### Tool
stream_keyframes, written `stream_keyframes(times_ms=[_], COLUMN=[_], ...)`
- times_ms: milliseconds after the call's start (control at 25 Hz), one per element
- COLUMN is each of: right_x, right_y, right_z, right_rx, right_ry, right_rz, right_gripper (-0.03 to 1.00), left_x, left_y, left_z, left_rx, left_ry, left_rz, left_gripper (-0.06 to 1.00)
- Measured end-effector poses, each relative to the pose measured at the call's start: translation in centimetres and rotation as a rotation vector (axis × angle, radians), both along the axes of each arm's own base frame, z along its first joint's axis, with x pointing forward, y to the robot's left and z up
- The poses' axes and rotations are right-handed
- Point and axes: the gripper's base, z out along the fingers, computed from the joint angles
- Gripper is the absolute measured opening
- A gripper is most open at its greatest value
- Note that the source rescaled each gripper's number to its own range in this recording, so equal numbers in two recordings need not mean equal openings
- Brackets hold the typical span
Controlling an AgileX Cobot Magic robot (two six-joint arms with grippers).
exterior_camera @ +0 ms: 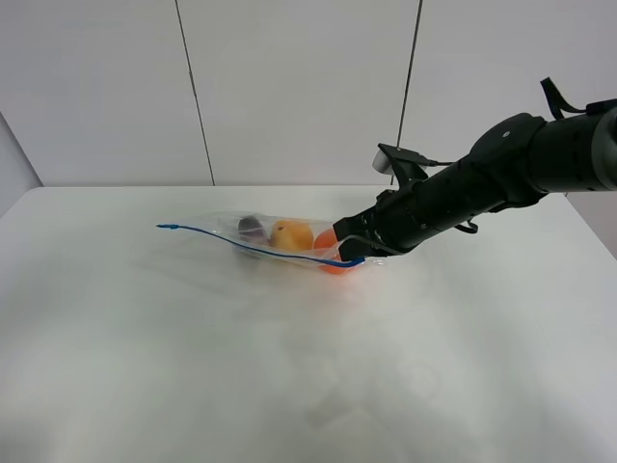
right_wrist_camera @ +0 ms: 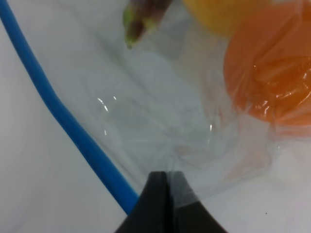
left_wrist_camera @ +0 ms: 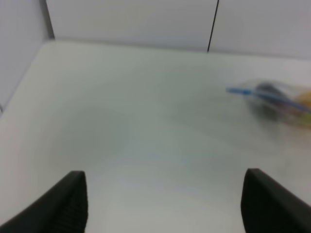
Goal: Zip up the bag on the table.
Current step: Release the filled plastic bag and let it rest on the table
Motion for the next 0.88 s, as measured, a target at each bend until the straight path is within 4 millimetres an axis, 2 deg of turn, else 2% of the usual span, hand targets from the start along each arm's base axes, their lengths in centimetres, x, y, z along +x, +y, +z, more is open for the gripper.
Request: stream_keyframes(times_ms=[160,320,720,880], right_x=[0.0,0.0,0.0,0.0], right_y=[0.0,0.0,0.0,-0.1], right_z=[0.0,0.0,0.0,0.0], right_rx=[-0.001,-0.002,-0.006,-0.006], right_ry=[0.0,0.001,0.003,0.006], right_rz=[0.001,0.0,-0.001,-0.005], right_gripper=[0.0,0.0,0.0,0.0], left_x=[-0.2,-0.3,-0.3,-0.3], left_y=[0.0,-0.1,-0.2,-0.2], left_z=[-2.5,-3.8,-3.9,-4.6], left_rx=[-0.011,-0.026,-0.03,-0.03], left_ry=[0.028,0.042,0.048,0.081], left_rz=[0.004,-0.004,-0.007,-0.005], left_gripper=[1.0,1.0,1.0,0.99])
